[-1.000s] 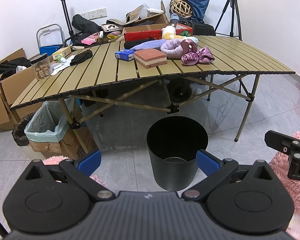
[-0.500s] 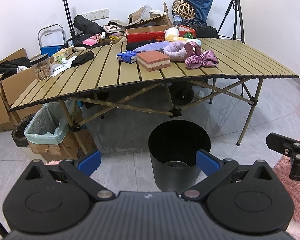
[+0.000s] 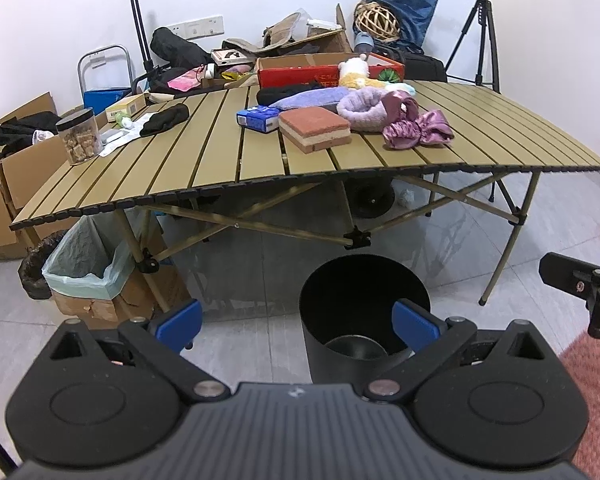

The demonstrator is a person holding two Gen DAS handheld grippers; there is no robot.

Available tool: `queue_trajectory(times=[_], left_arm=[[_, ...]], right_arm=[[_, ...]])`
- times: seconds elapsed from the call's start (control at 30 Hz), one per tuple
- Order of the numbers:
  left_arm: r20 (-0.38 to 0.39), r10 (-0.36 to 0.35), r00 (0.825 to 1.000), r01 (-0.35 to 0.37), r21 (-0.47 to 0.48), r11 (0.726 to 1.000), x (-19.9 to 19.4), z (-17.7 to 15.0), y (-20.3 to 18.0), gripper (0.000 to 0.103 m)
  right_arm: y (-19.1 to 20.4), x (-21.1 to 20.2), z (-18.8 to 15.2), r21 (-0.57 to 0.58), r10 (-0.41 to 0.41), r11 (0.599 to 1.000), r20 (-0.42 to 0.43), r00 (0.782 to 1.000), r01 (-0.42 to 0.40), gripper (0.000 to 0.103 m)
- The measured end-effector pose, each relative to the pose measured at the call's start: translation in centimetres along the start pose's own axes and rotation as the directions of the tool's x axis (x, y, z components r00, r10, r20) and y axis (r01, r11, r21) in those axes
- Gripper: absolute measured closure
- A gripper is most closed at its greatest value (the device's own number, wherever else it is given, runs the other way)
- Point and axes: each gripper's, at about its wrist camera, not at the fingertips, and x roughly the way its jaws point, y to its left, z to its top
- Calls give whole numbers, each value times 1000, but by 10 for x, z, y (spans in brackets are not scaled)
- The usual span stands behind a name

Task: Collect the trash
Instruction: 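Move both tools toward the table, right tool toward the satin scrunchie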

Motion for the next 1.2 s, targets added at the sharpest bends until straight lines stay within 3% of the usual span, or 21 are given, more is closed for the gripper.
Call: queue_trajectory(times=[1.2], left_arm=[[105, 20, 994, -8, -114, 993, 106, 105, 2, 0]], right_arm=[[-2, 132, 91, 6, -15, 1000, 112, 994, 15, 0]])
